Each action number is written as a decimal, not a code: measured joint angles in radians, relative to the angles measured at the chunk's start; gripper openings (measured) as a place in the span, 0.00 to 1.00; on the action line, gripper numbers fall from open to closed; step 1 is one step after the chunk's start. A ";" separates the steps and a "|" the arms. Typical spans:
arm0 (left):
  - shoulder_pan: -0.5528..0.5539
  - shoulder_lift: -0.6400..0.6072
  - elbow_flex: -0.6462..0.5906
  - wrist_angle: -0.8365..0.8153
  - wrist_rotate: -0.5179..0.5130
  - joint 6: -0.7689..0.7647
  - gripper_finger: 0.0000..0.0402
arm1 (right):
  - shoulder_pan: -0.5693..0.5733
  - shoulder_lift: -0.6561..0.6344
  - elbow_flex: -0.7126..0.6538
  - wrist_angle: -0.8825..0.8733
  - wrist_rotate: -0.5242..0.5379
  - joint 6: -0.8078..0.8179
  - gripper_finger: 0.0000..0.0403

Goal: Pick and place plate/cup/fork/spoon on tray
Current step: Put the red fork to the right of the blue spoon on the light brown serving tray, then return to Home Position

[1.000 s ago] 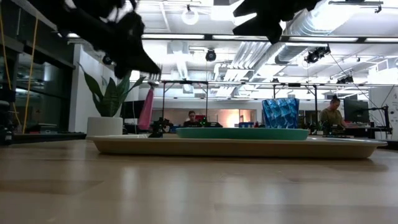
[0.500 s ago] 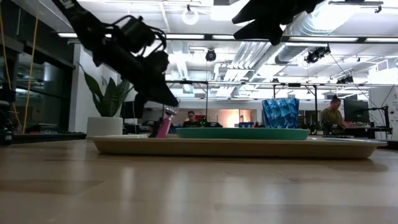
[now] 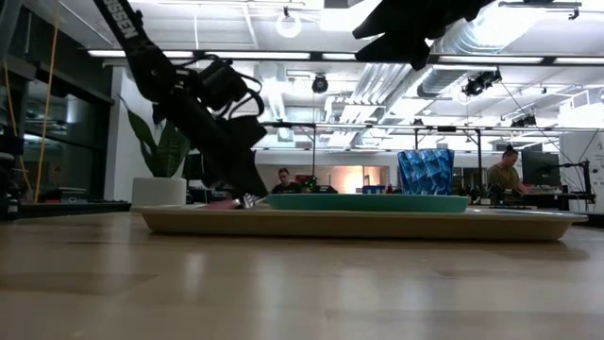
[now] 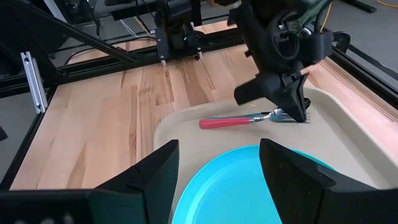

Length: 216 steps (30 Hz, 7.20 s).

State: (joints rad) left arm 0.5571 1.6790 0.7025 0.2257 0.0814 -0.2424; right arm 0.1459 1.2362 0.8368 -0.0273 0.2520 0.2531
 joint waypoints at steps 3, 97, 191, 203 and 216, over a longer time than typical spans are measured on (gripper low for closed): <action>-0.001 0.042 0.000 0.071 -0.001 -0.021 0.00 | 0.000 0.000 0.000 0.000 0.000 0.001 0.53; 0.020 -0.263 -0.080 0.299 0.012 -0.119 0.22 | 0.000 0.001 0.000 -0.013 0.000 -0.049 0.53; -0.472 -1.667 -0.690 -0.041 -0.037 0.127 0.00 | 0.033 -0.204 -0.001 -0.381 0.009 0.019 0.53; -0.475 -1.661 -0.691 -0.116 -0.139 0.122 0.00 | 0.045 -0.253 -0.103 -0.419 0.000 0.074 0.09; -0.475 -1.656 -0.691 -0.109 -0.138 0.114 0.00 | -0.092 -0.581 -0.712 0.411 -0.133 0.029 0.01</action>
State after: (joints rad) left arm 0.0818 0.0231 0.0116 0.1168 -0.0566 -0.1284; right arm 0.0543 0.6552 0.1248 0.3840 0.1193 0.2825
